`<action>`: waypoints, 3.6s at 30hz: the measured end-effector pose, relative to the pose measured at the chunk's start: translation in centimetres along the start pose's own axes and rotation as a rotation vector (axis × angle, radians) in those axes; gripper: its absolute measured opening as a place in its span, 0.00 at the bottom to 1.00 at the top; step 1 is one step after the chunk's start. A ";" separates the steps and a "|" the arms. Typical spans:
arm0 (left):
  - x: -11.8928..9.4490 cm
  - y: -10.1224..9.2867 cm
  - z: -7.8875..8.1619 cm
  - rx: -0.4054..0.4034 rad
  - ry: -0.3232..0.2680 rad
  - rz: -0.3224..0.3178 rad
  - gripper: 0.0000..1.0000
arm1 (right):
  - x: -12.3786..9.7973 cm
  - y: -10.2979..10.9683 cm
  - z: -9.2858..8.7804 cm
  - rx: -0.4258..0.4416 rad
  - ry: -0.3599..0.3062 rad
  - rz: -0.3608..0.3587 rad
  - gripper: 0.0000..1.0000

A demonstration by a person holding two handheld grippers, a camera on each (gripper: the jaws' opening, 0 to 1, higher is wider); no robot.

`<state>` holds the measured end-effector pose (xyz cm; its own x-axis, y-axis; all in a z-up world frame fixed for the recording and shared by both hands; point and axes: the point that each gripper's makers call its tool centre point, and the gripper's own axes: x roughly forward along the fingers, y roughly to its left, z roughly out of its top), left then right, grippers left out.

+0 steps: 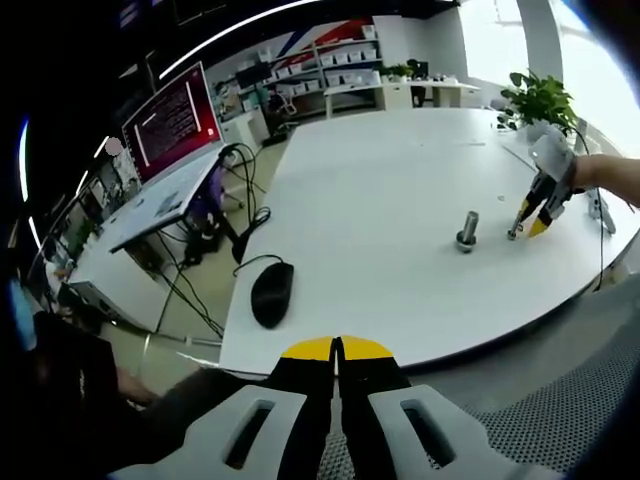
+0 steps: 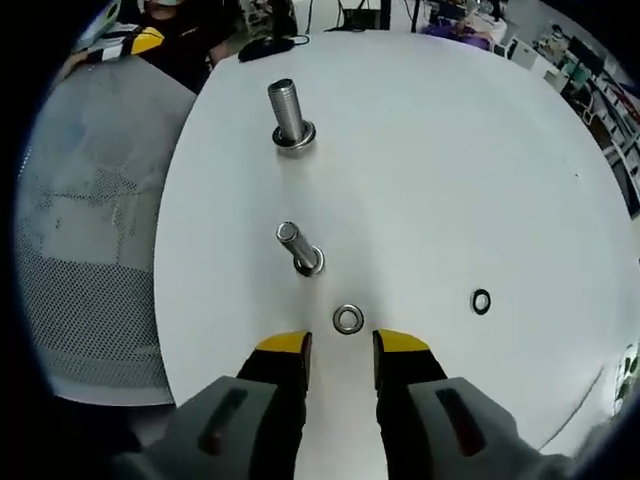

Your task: Place the washer onto the threaded stud by aligning its center hole with the stud, sliding it down to the base, and recovering from edge contact or off-axis alignment until the washer reaches the visible bottom stop.

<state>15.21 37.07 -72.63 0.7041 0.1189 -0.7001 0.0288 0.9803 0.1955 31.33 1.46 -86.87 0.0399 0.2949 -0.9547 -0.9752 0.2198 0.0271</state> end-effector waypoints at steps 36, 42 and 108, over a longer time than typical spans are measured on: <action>0.1 0.2 -0.1 0.000 0.004 0.006 0.00 | 0.0 0.4 0.7 -0.085 0.069 -0.041 0.15; 0.0 0.1 -0.1 0.000 0.005 0.007 0.00 | -0.1 0.8 0.5 -0.062 0.040 -0.088 0.15; 0.0 0.1 0.2 -0.008 -0.012 0.002 0.00 | -2.6 2.0 5.9 -0.209 -0.023 -0.030 0.13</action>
<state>15.35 37.17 -72.43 0.7124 0.1188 -0.6917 0.0221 0.9813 0.1913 30.58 6.62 -82.57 0.0718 0.3130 -0.9470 -0.9974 0.0313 -0.0653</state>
